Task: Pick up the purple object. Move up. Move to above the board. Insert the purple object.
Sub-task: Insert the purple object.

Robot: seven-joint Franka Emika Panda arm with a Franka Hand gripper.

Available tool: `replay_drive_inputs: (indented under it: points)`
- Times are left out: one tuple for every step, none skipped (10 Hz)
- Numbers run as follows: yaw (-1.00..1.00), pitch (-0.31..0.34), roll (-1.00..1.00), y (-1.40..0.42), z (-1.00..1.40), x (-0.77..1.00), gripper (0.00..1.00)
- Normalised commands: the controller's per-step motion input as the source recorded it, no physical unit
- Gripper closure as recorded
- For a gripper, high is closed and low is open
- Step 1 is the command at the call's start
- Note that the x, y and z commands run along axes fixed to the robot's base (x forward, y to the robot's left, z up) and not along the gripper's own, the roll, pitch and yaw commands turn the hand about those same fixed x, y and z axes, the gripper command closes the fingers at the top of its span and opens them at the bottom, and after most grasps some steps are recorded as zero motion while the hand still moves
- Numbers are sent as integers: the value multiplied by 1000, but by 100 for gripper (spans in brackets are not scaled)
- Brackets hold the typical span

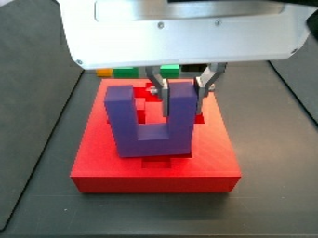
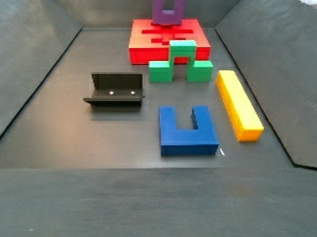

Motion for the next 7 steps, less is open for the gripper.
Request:
replay_drive_inputs:
  points:
    - [0, -73, 0, 34, -314, 200, 100]
    - [0, -67, 30, 51, -314, 191, 100]
    - [0, -57, 69, 0, -303, 114, 100]
    - [0, -6, 99, 0, -189, 234, 100]
    - [0, 0, 156, 0, -57, 274, 100]
    - [0, 0, 227, 0, -126, 20, 100]
    - [0, 0, 286, 0, -109, 0, 100]
